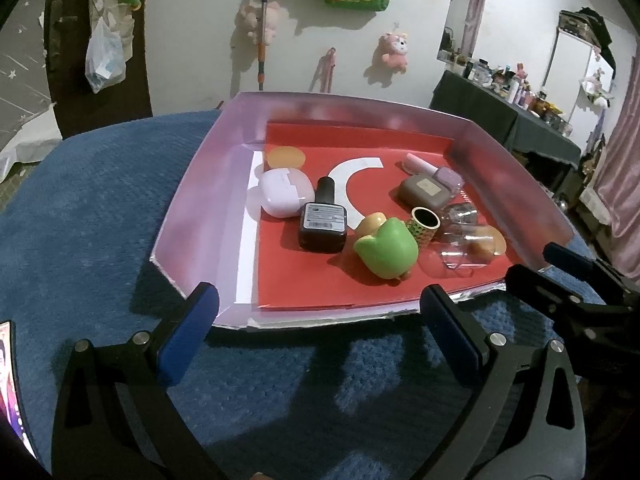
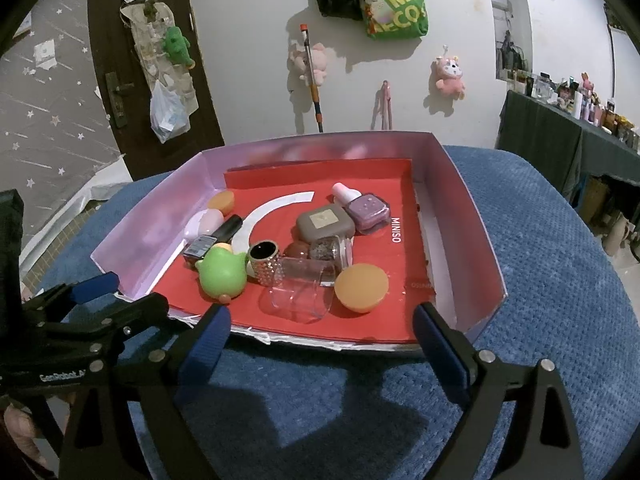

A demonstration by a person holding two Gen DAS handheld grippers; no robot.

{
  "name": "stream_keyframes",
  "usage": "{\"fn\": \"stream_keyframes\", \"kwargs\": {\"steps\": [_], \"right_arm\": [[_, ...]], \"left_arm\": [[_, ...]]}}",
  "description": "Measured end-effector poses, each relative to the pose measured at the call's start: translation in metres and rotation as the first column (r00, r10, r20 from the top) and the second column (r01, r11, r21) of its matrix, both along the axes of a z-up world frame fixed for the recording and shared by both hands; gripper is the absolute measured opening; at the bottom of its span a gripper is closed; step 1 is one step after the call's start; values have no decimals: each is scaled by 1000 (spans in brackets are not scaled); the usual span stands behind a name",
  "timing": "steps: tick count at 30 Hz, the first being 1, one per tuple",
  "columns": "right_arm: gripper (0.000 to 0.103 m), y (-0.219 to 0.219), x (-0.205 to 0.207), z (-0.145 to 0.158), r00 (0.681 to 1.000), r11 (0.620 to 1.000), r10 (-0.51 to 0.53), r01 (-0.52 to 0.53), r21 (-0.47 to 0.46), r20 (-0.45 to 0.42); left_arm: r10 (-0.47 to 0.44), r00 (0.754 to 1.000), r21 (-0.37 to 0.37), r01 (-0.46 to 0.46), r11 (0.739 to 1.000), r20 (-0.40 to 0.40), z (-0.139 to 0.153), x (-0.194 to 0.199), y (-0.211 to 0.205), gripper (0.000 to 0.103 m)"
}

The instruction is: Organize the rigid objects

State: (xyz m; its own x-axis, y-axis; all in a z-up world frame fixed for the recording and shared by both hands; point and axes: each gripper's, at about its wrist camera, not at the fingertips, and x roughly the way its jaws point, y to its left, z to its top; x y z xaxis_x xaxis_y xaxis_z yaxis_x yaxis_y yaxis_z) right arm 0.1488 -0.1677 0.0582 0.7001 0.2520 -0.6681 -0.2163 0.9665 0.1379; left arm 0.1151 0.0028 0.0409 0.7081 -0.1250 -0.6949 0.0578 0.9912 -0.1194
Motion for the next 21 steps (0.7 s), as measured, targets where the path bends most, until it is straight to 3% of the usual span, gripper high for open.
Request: {"fn": "stream_keyframes", "kwargs": {"steps": [5, 11, 15, 21], "right_arm": [[94, 1, -12, 3, 1000, 1000, 17, -17, 7, 4], [95, -2, -30, -2, 1000, 1000, 19, -18, 16, -12], [95, -3, -39, -11, 999, 1000, 16, -15, 19, -32], [95, -7, -46, -20, 999, 1000, 4, -4, 11, -51]], "left_arm": [[-8, 1000, 6, 8, 1000, -2, 1, -12, -1, 102], [-28, 998, -53, 26, 998, -48, -13, -25, 1, 102], [12, 996, -32, -15, 999, -84, -25, -32, 2, 102], [21, 999, -19, -22, 1000, -42, -27, -47, 1, 102]]}}
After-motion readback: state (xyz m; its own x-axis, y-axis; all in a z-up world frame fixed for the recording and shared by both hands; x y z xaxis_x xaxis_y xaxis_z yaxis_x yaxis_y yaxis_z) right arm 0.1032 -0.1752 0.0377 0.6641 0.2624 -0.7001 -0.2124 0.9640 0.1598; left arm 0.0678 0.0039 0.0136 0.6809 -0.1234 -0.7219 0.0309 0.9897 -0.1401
